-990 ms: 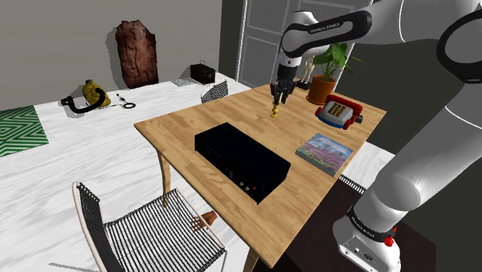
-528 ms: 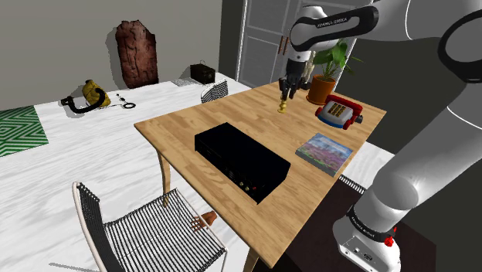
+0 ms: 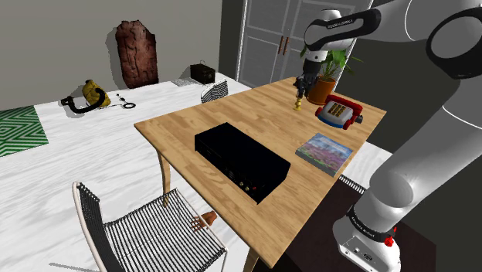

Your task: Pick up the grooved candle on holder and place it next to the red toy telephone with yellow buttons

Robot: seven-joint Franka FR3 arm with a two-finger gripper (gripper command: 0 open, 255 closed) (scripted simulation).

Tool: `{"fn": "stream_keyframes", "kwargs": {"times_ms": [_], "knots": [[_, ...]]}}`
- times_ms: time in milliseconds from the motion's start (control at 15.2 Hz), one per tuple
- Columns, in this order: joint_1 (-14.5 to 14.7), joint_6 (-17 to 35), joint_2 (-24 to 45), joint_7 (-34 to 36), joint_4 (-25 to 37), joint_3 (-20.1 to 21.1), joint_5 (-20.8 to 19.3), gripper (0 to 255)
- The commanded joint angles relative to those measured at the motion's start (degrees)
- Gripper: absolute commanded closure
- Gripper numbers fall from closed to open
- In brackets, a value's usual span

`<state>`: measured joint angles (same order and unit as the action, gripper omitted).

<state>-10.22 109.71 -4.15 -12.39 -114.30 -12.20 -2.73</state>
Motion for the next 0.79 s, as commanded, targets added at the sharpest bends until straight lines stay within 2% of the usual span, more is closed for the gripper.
{"fn": "stream_keyframes", "kwargs": {"times_ms": [0, 726], "knots": [[-1.35, -0.24, 0.55, -3.03, 0.89, -1.58, 0.0, 255], [-9.01, -1.76, 10.22, -19.11, 12.05, -9.02, 3.17, 255]]}}
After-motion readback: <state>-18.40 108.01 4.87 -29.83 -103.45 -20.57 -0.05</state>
